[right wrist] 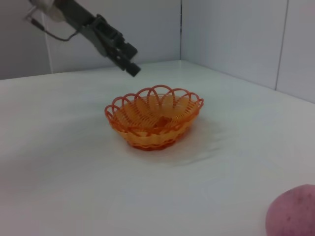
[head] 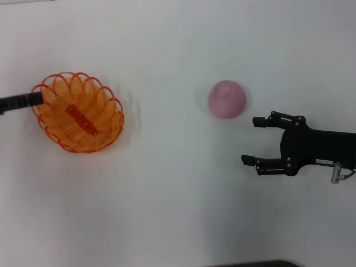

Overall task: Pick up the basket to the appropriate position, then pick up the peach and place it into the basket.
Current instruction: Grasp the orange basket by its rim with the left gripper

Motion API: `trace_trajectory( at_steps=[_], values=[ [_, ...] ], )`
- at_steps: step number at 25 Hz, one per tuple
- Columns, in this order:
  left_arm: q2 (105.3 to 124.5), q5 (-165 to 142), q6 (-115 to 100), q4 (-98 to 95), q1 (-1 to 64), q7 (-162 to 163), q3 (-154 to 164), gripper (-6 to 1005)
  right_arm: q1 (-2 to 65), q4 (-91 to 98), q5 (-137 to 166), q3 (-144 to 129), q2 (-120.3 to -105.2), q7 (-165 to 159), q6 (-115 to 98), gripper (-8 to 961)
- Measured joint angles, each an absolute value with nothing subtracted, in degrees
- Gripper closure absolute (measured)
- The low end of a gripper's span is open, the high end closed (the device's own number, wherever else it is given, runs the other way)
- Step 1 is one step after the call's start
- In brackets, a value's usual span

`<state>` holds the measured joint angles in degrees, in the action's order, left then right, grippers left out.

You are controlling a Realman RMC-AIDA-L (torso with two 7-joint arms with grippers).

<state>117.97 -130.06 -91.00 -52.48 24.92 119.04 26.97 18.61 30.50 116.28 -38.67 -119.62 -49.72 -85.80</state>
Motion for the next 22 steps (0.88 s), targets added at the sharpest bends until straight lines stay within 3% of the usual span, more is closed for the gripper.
trace_trajectory(
  at_steps=[22],
  values=[
    [115.62, -155.5, -81.7, -52.4, 44.3, 120.8, 43.3, 156, 18.9, 30.6, 116.3, -38.7, -119.61, -49.7, -86.5, 26]
  ],
)
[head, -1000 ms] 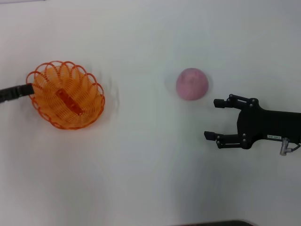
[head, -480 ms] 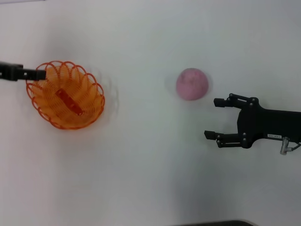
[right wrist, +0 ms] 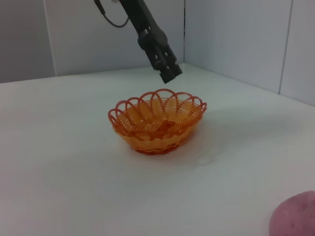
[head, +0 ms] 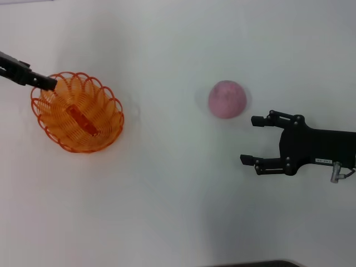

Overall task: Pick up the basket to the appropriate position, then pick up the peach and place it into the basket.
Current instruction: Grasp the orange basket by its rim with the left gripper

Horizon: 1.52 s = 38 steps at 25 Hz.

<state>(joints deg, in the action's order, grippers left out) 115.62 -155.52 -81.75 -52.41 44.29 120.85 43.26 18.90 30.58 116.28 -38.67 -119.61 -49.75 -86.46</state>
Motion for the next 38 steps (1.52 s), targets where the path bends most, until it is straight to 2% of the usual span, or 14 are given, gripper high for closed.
trace_trajectory(
  at_steps=[9, 21, 38],
  values=[
    [115.11, -160.2, -81.2, -48.9, 48.2, 122.2, 47.3, 155, 18.9, 30.8, 116.3, -38.6, -119.72, -49.7, -86.6, 26],
    [116.08, -163.6, -73.2, -41.6, 51.3, 123.0, 54.1, 158, 19.6, 30.5, 116.3, -38.7, -119.70, -49.7, -86.6, 25],
    [116.37, -163.7, -70.5, -39.9, 52.3, 123.1, 55.5, 177, 19.8, 30.3, 116.3, -38.7, -119.80, -49.7, -86.6, 25]
  ],
)
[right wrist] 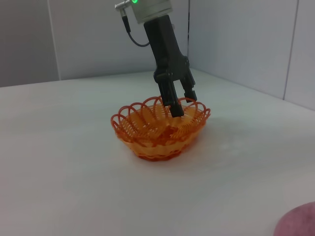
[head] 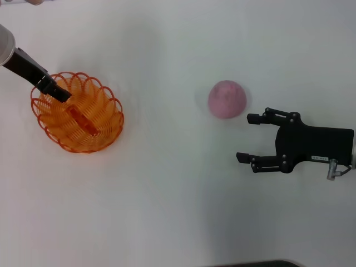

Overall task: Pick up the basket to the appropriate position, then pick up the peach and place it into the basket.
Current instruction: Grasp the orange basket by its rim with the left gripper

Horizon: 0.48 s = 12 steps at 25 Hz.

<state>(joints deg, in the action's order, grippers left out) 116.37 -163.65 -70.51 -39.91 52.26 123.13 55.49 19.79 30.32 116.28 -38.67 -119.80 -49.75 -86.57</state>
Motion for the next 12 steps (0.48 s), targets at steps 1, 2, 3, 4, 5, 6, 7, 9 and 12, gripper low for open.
trace_trajectory(
  at_steps=[1, 2, 3, 4, 5, 6, 7, 9, 12],
  values=[
    [116.37, -163.7, -70.5, -39.9, 52.3, 123.1, 55.6, 181, 19.8, 30.3, 116.3, -38.7, -119.80, -49.8, -86.6, 25],
    [116.37, -163.7, -70.5, -39.9, 52.2, 123.1, 55.6, 185, 19.8, 30.3, 116.3, -38.7, -119.79, -49.8, -86.6, 25],
    [116.37, -163.7, -70.5, -39.9, 52.2, 123.1, 55.7, 190, 19.8, 30.4, 116.3, -38.7, -119.80, -49.9, -86.6, 24],
    [116.37, -163.7, -70.5, -39.9, 52.2, 123.1, 55.7, 194, 19.9, 30.5, 116.3, -38.7, -119.80, -50.1, -86.6, 24],
    [116.37, -163.7, -70.5, -39.9, 52.2, 123.1, 55.7, 199, 19.9, 30.5, 116.3, -38.7, -119.80, -50.2, -86.6, 24],
    [116.37, -163.7, -70.5, -39.9, 52.2, 123.2, 55.9, 203, 19.9, 30.6, 116.3, -38.7, -119.80, -50.3, -86.6, 24],
    [116.37, -163.6, -70.5, -39.9, 52.2, 123.3, 56.2, 207, 19.9, 30.6, 116.3, -38.7, -119.80, -50.3, -86.6, 24],
    [116.37, -163.6, -70.5, -39.9, 52.2, 123.9, 56.8, 216, 19.9, 30.6, 116.3, -38.7, -119.79, -50.3, -86.6, 24],
    [116.40, -163.6, -70.6, -40.1, 52.2, 124.6, 57.2, 229, 19.9, 30.7, 116.3, -38.7, -119.79, -50.3, -86.6, 24]
  ],
)
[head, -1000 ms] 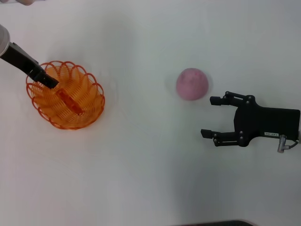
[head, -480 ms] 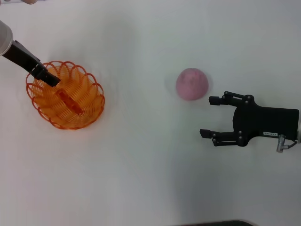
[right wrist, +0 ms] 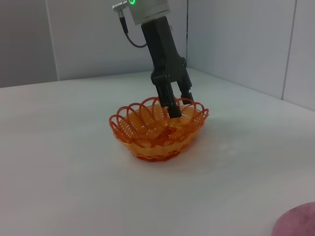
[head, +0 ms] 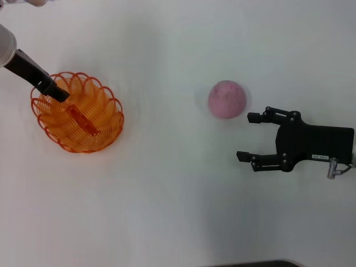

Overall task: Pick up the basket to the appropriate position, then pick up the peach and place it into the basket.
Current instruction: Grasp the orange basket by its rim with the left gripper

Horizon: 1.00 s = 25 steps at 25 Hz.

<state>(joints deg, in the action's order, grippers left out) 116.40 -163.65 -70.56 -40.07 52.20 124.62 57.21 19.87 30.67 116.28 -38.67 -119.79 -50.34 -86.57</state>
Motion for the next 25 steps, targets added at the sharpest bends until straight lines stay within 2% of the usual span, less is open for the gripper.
trace_trajectory(
  at_steps=[2, 7, 19, 24, 25],
  values=[
    [116.42, -163.6, -70.7, -40.1, 52.2, 125.0, 57.2, 238, 19.9, 30.7, 116.3, -38.7, -119.80, -50.4, -86.6, 24],
    [116.38, -163.6, -70.9, -40.2, 52.2, 125.1, 57.3, 453, 19.9, 30.8, 116.3, -38.7, -119.79, -50.4, -86.7, 24],
    [116.41, -163.6, -70.7, -40.2, 52.3, 125.2, 58.5, 693, 19.9, 30.8, 116.3, -38.6, -119.79, -50.4, -87.4, 24],
    [116.43, -163.6, -70.8, -40.3, 52.2, 125.3, 58.6, 869, 19.9, 30.7, 116.2, -38.6, -119.79, -50.4, -87.4, 23],
    [116.44, -163.6, -70.8, -40.3, 52.2, 125.3, 58.6, 872, 19.9, 30.7, 116.2, -38.6, -119.79, -50.4, -87.4, 23]
  ],
)
